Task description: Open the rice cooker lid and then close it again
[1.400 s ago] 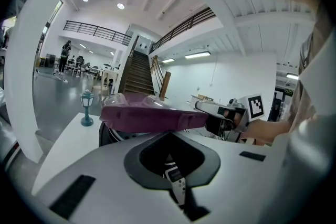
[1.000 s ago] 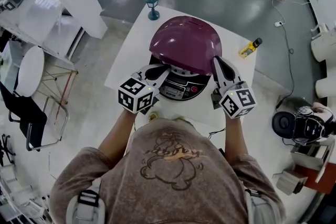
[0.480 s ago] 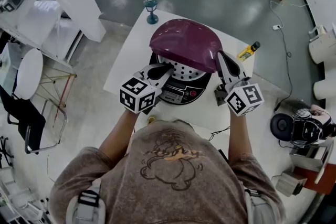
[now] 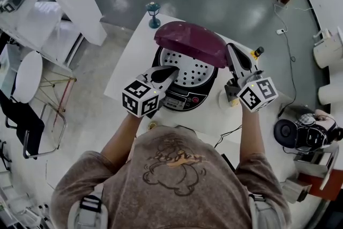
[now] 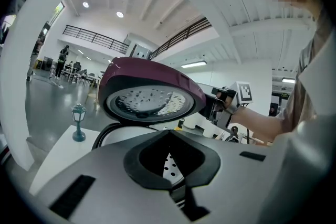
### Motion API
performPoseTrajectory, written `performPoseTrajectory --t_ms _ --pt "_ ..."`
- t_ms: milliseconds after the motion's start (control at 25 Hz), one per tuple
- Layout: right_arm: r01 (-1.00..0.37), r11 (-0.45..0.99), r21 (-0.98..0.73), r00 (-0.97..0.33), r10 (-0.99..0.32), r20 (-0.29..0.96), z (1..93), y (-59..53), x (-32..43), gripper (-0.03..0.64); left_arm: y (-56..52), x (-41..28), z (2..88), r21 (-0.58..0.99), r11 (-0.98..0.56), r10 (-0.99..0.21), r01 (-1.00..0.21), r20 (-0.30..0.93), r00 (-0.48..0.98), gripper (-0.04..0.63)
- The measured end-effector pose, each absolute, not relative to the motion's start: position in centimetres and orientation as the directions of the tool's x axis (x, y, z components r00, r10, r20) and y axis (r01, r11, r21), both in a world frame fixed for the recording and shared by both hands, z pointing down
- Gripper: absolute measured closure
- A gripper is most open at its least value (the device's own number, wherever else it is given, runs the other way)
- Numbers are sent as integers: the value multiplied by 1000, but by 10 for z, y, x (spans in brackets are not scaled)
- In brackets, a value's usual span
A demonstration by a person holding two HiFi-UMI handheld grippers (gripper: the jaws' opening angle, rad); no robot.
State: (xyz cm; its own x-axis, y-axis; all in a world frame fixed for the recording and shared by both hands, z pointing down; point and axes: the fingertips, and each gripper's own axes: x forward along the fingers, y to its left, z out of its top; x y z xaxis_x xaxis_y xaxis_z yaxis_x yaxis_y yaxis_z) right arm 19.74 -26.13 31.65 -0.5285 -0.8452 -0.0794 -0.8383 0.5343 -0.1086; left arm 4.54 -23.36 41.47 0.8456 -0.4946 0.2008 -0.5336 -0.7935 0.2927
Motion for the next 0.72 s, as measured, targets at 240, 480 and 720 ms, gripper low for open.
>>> performPoseTrajectory --t_ms 240,480,720 --pt "-843 529 -99 -519 -848 -110 298 -278 205 614 -240 48 409 292 -797 -497 -529 181 849 574" --pt "-841 537 -67 -527 -841 -126 280 -296 211 614 -243 55 407 293 -805 -486 -516 173 857 574" --pt "-846 531 -47 -520 -841 -149 263 -318 221 614 -249 57 407 284 -799 -501 -531 175 848 574"
